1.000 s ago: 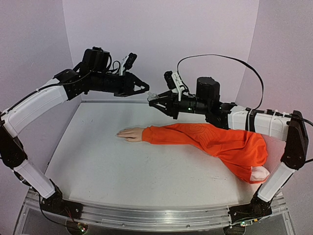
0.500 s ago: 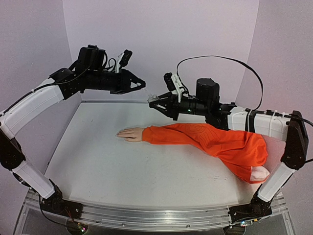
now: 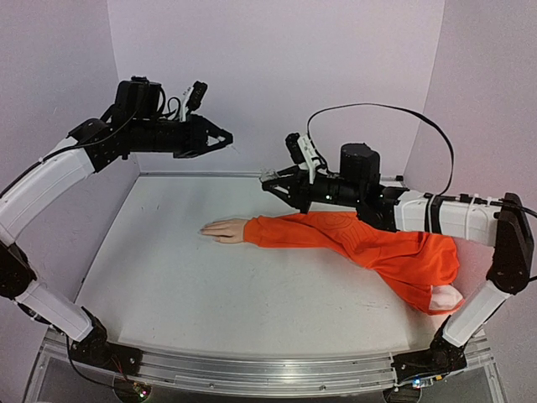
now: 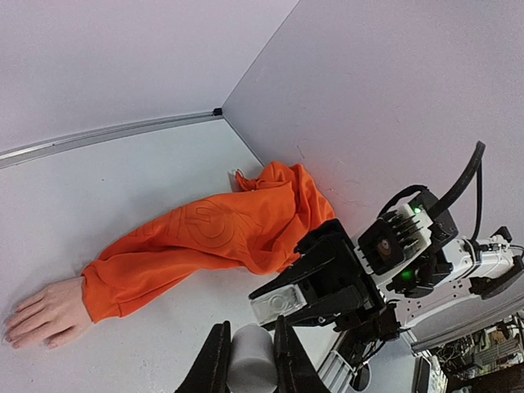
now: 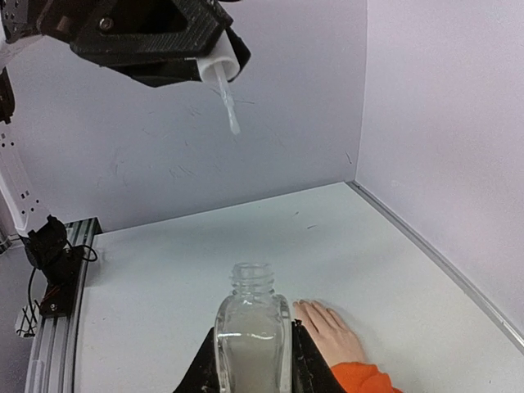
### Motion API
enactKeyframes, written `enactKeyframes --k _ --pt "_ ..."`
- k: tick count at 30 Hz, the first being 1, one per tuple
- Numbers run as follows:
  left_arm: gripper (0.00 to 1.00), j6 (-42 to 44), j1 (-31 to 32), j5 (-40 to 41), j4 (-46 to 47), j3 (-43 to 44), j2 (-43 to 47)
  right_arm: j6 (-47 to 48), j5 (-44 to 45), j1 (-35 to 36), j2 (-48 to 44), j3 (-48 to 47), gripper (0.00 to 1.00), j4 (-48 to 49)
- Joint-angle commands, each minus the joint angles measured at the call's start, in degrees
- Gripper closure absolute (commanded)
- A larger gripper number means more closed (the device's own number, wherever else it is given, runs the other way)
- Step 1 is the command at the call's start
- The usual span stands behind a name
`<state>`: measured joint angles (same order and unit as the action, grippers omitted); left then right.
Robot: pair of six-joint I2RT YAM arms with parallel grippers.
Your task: Paint the nails
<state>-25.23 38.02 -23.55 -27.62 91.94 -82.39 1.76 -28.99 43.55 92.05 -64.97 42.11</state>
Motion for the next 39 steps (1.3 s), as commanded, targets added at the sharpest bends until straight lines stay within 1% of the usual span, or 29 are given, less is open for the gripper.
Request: enactKeyframes --k 1,4,7,9,12,14,17,22,27,32,39 --pt "1.0 -1.5 -3.4 -1.9 0.0 -2.6 3.1 0.9 7.1 -0.1 -6.2 2.0 1.0 5.6" --pt "1.0 -1.5 -6.0 -2.5 -0.6 -6.9 4.3 1.9 9.7 -1.4 -8.7 4.4 1.0 5.4" --pt "1.0 -1.1 -9.7 -3.4 -0.3 -13.7 5.9 3.2 10.3 -3.4 -11.7 6.5 1.0 5.0" --pt "1.0 -0.1 -12.1 -3.3 0.2 -18.0 6.7 5.3 11.3 -4.1 -13.2 7.1 1.0 3.1" --pt "1.0 1.0 -14.5 -2.9 2.3 -23.6 6.9 7.6 14.2 -4.1 -15.4 7.2 1.0 -0.5" --pt "1.0 1.7 -15.8 -1.1 3.7 -26.9 6.3 8.3 15.2 -4.1 -16.6 7.9 1.0 -0.6" --pt "1.0 1.7 -17.4 0.5 8.6 -31.5 4.5 9.3 16.4 -4.1 -16.8 8.3 1.0 -0.6" --pt "1.0 1.6 -18.9 0.9 14.7 -33.2 -2.3 10.7 18.0 -4.1 -15.6 8.7 1.0 -0.5" --pt "1.0 1.1 -20.7 0.5 19.8 -32.2 -8.7 11.0 18.0 -4.1 -13.2 7.9 1.0 -0.5" --pt "1.0 0.9 -21.0 0.7 22.4 -31.3 -13.5 11.3 17.8 -4.6 -11.6 7.0 1.0 -0.5" --pt "1.0 1.8 -22.1 1.3 24.0 -30.4 -16.5 10.9 16.2 -6.0 -10.3 6.6 1.0 -0.3"
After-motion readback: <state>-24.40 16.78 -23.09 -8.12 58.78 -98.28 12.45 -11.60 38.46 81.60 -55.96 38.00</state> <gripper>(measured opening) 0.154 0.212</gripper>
